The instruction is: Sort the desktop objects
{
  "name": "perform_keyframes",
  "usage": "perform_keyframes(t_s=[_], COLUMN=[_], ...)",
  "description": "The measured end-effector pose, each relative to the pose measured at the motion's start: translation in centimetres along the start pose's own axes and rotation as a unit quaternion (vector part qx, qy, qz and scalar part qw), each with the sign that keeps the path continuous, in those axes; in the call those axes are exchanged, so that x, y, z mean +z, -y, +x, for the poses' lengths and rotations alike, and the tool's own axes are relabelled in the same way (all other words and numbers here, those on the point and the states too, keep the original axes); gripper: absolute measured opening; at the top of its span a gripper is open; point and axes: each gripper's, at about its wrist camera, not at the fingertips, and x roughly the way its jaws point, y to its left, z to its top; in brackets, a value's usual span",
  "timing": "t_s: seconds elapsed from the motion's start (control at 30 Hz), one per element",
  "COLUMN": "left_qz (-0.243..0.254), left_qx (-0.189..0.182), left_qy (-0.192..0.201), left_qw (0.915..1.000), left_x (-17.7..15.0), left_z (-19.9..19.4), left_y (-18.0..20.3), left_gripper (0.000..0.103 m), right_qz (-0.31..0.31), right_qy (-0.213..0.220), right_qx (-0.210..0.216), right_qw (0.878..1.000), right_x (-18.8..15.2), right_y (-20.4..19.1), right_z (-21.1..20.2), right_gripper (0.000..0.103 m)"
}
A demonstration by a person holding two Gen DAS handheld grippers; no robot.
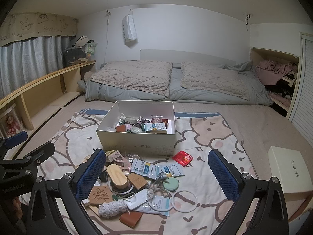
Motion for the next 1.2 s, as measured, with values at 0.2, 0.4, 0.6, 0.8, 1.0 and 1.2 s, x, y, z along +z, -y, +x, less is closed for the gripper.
perform_keyframes(t_s=[0.2,0.4,0.6,0.8,1.0,1.2], left_qz=[0.001,0.001,0.001,0.001,0.0,-0.003], left_qx=[0.001,0.001,0.001,0.001,0.002,0.002], left_qy=[0.0,0.0,0.0,-0.001,-0.001,0.004], left_qw=[1.0,1.0,1.0,1.0,1.0,1.0], left_x=[0.05,0.13,0.21,0.22,0.25,0.15], left_z=[-0.02,-0.07,-0.12,-0.11,-0.12,-0.2], left_y=[-0.07,-0.09,-0.21,-0.16,-0.18,-0.22], left_gripper=[0.103,0.103,0.103,0.103,0.103,0.103], right_qz=[0.0,0.0,0.0,0.0,0.001,0.011], right_qy=[0.0,0.0,0.0,0.0,-0.001,0.005], right_qx=[0.0,0.001,0.001,0.001,0.006,0.022], right_qw=[1.0,1.0,1.0,1.0,1.0,1.0], right_x=[-0.01,0.01,0.02,0.0,-0.07,-0.01], right_y=[0.01,0.0,0.0,-0.03,-0.04,0.31], right_z=[0.01,0.0,-0.01,-0.01,0.0,-0.3], right_gripper=[0.103,0.103,0.103,0.103,0.103,0.103])
